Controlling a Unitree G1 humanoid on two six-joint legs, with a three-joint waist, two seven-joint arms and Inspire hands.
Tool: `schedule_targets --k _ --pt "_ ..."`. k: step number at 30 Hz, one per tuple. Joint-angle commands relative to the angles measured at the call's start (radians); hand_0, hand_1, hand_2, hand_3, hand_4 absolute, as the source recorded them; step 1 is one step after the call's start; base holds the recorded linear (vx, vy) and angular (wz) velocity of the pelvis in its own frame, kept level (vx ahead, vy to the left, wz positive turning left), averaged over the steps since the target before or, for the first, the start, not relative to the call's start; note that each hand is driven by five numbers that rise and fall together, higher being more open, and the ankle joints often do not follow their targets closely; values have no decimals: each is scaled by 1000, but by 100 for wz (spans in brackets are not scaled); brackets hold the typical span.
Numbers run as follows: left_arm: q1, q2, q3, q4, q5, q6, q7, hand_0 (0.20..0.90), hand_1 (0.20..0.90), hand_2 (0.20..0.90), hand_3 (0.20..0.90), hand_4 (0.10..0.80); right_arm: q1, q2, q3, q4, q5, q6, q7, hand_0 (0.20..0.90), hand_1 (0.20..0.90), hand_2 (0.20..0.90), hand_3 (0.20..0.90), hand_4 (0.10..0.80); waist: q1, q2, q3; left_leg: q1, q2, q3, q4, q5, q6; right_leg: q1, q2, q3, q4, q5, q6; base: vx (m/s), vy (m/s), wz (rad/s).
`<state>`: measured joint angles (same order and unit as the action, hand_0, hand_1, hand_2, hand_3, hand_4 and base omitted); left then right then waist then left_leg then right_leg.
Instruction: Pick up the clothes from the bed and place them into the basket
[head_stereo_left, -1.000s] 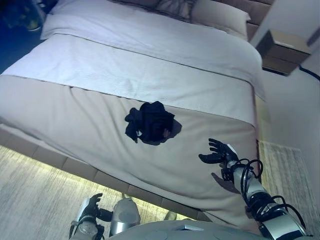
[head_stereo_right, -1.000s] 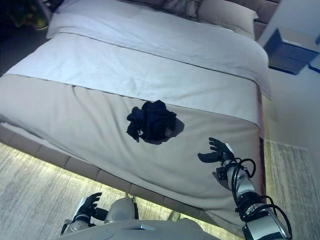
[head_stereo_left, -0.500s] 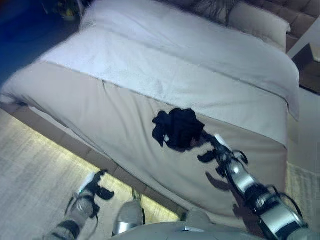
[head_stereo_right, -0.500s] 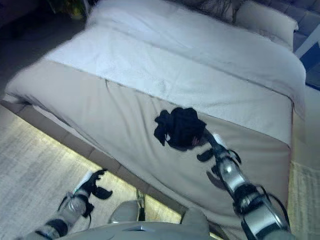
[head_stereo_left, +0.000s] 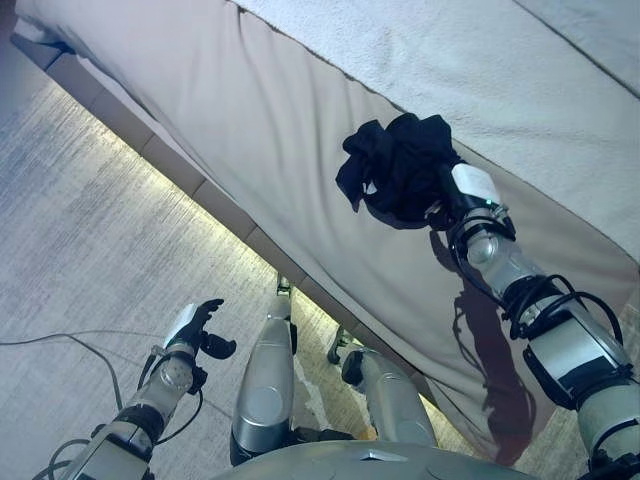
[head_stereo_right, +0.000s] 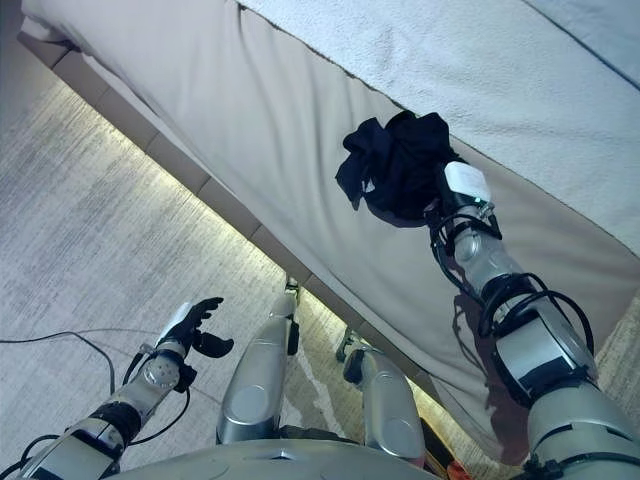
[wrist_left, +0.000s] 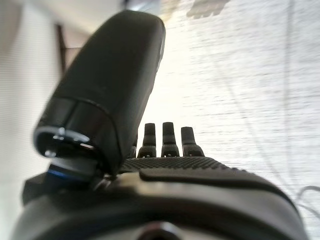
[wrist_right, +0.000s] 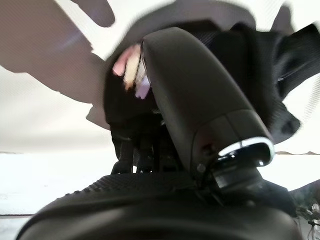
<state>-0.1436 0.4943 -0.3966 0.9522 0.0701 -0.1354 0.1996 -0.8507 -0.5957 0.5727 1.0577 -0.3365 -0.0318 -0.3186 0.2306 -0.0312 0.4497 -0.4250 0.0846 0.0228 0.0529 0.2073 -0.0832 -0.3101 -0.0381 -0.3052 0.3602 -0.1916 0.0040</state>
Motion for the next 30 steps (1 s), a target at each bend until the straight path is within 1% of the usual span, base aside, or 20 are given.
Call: schedule_targets --k 1,3,7,8,9,12,14,15,16,19,23,24,27,30 --pt "-12 59 -15 -70 -2 -42 12 900 900 900 900 800 -125 -95 54 2 10 13 -24 900 900 900 900 800 24 6 -13 -47 -38 -27 145 -128 23 -92 -41 9 -100 213 34 34 -24 3" --pt "-2 66 -14 -80 -21 -44 16 900 900 900 900 800 -163 -93 60 22 49 0 -18 900 900 900 900 800 29 26 -8 -78 -39 -33 161 -127 23 -130 -45 6 -74 205 29 16 -11 -2" --pt "-3 71 -10 -95 -32 -44 6 900 900 900 900 800 -205 -94 55 31 124 -23 31 900 900 900 900 800 34 45 -6 -120 -38 -39 178 -125 24 -181 -56 2 -34 192 23 20 -22 -4" --pt "-1 72 -9 -113 -41 -42 -1 900 900 900 900 800 -217 -94 53 39 148 -14 55 900 900 900 900 800 36 57 -3 -138 -37 -41 187 -123 25 -204 -61 -2 -11 185 20 121 -37 6" --pt "1 72 -10 -121 -48 -42 -3 900 900 900 900 800 -219 -91 51 42 180 -4 75 900 900 900 900 800 36 59 -5 -135 -37 -47 196 -154 19 -208 -62 11 11 152 30 117 -34 13" --pt "4 77 -14 -158 -65 -46 -13 900 900 900 900 800 -216 -79 25 58 261 15 124 900 900 900 900 800 38 71 3 -151 -35 -52 204 -153 19 -227 -66 10 33 139 24 44 -28 45" --pt "9 81 -19 -172 -71 -50 -15 900 900 900 900 800 -211 -70 3 69 290 17 141 900 900 900 900 800 39 76 5 -149 -32 -54 200 -154 17 -226 -66 6 33 134 21 17 -31 3" --pt "15 85 -23 -184 -71 -46 -18 900 900 900 900 800 -202 -63 -12 80 312 9 151 575 575 575 521 421 41 79 6 -143 -30 -56 193 -153 17 -220 -65 4 32 131 20 32 -36 -18" --pt "17 88 -25 -190 -71 -43 -20 900 900 900 900 800 -200 -60 -18 84 327 12 151 300 300 300 200 100 42 80 6 -139 -27 -57 191 -153 16 -214 -64 1 32 128 18 40 -44 11" --pt "25 90 -18 -192 -66 -43 -22 900 900 900 900 800 -185 -53 -46 95 360 4 155 300 300 300 200 100 46 81 3 -124 -20 -61 187 -155 13 -196 -64 -7 30 123 16 42 -29 29" --pt "38 92 -8 -186 -65 -44 -21 900 900 900 900 800 -157 -50 -87 103 400 -2 141 300 300 300 200 100 45 80 -7 -90 -11 -62 179 -157 8 -157 -61 -13 18 120 15 30 0 -10" --pt "38 93 -5 -185 -64 -45 -22 900 900 900 900 800 -148 -53 -97 105 405 -5 139 300 300 300 200 100 46 81 -6 -92 -9 -57 170 -126 13 -153 -61 -28 1 150 4 -44 11 33" --pt "44 91 -1 -188 -59 -42 -20 900 900 900 900 800 -128 -57 -115 102 461 -12 122 300 300 300 200 100 43 74 -12 -67 -3 -56 158 -126 10 -123 -57 -30 -20 155 5 11 -2 -7" --pt "58 90 6 -187 -58 -42 -22 900 900 900 900 800 -96 -60 -161 92 561 -47 129 300 300 300 200 100 36 64 -27 -23 4 -47 128 -127 6 -78 -49 -24 -56 158 10 34 6 9"
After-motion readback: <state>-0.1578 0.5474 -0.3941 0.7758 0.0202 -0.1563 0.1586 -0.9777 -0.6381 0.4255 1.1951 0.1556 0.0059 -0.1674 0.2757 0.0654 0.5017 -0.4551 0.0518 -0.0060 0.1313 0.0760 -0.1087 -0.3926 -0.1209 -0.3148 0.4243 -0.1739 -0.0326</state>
